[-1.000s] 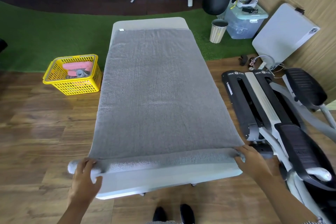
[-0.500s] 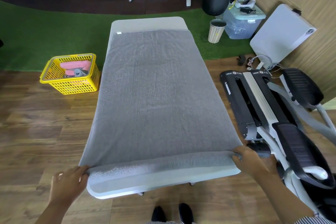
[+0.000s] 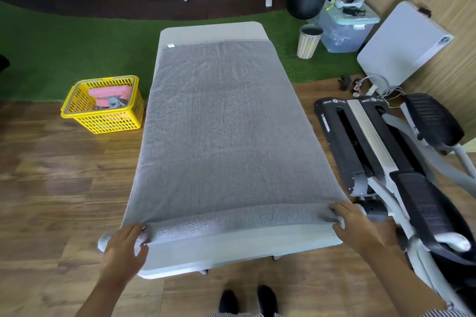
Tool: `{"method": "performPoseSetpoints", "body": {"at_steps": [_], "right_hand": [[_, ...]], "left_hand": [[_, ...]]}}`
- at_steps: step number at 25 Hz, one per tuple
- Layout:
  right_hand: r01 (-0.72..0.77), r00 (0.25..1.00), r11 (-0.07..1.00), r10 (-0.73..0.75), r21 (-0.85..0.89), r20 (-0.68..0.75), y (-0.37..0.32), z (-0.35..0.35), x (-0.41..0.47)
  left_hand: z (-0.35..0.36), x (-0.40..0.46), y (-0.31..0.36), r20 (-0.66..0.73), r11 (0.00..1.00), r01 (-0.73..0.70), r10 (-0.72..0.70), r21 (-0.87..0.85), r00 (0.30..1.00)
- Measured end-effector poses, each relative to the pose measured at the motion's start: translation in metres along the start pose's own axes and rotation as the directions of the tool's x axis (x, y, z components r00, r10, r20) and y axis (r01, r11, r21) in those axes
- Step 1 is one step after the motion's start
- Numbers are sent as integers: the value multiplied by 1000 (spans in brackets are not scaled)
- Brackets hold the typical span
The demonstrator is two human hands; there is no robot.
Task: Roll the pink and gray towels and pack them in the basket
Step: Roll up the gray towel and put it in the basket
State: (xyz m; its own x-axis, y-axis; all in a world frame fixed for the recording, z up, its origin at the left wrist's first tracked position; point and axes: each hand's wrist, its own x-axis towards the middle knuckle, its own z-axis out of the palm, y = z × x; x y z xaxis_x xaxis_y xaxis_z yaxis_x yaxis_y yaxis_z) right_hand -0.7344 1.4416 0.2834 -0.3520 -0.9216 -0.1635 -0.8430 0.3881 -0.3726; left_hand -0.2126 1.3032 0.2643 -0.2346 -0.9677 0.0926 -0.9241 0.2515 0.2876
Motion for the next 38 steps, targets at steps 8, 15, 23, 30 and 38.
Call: {"method": "performPoseSetpoints", "body": {"at_steps": [8, 15, 23, 30, 38], "right_hand": [[-38, 999, 998, 37, -45, -7, 5, -7, 9], [25, 992, 1000, -25, -1, -125, 2, 5, 10], [-42, 999, 999, 42, 24, 6, -9, -7, 5], [18, 1000, 994, -18, -109, 2, -10, -1, 4], [-26, 997, 994, 33, 109, -63, -16, 6, 1]], "left_hand": [[-18, 9, -2, 97, 990, -83, 73, 112, 993], [2, 16, 12, -14, 977, -205, 205, -55, 979], [-5, 17, 13, 123, 993, -112, 105, 45, 987], [-8, 8, 4, 52, 995, -99, 98, 10, 994], [-4, 6, 15, 91, 999, -32, 35, -32, 995]]}}
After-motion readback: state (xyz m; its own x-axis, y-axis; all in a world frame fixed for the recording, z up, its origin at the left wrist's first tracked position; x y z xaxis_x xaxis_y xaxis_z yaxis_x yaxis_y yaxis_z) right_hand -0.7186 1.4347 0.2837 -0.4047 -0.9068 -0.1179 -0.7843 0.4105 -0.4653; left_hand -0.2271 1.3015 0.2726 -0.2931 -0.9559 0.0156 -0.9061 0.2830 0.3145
